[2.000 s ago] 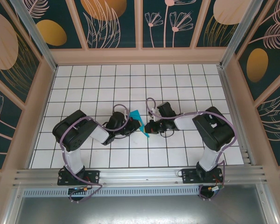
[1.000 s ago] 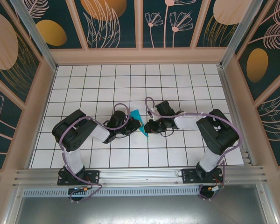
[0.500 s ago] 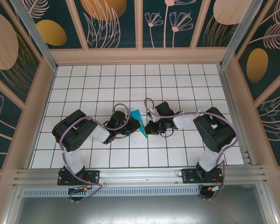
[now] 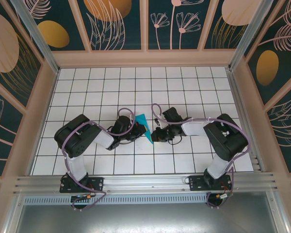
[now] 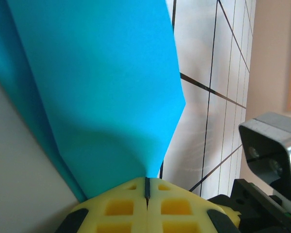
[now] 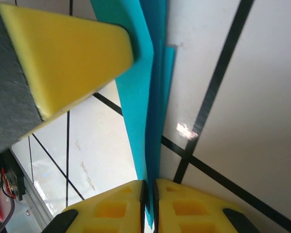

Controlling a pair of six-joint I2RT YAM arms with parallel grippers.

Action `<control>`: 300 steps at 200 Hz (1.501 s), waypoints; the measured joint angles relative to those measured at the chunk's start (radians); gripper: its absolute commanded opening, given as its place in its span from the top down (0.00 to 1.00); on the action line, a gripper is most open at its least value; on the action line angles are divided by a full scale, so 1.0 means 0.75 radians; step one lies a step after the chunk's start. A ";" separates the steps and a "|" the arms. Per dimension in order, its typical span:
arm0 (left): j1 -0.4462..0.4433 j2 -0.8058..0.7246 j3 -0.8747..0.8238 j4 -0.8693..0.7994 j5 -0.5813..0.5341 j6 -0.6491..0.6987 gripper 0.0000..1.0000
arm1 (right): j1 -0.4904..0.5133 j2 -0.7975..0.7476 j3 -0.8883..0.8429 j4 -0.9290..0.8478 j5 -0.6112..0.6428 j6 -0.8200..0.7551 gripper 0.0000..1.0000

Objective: Fold a paper plane with a square sheet of paper (pick it up from the middle)
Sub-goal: Fold the wing for the fifth time at the center of the table.

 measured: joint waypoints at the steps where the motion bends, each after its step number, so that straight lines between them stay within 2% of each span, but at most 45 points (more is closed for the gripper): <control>1: 0.000 0.000 0.000 0.001 0.000 0.000 0.99 | -0.001 0.000 -0.001 0.001 0.000 0.000 0.86; 39: -0.001 0.000 -0.008 0.013 -0.004 -0.005 0.99 | 0.000 0.000 -0.005 0.001 -0.004 -0.009 0.94; 115: -0.003 0.000 -0.019 0.033 -0.011 -0.023 0.99 | 0.004 0.008 0.018 -0.038 0.022 -0.066 0.94; 185: -0.005 -0.007 -0.010 0.006 -0.024 -0.030 0.99 | -0.008 -0.028 0.065 -0.131 0.109 -0.122 0.73; 220: -0.005 -0.007 -0.010 0.007 -0.024 -0.030 0.99 | -0.011 -0.111 0.065 -0.123 0.153 -0.092 0.72; 270: -0.005 -0.007 -0.010 0.007 -0.024 -0.030 0.99 | -0.011 -0.073 0.071 -0.063 0.092 -0.057 0.86; 300: -0.005 -0.007 -0.010 0.007 -0.024 -0.030 0.99 | -0.010 -0.018 0.079 -0.022 0.027 -0.058 0.91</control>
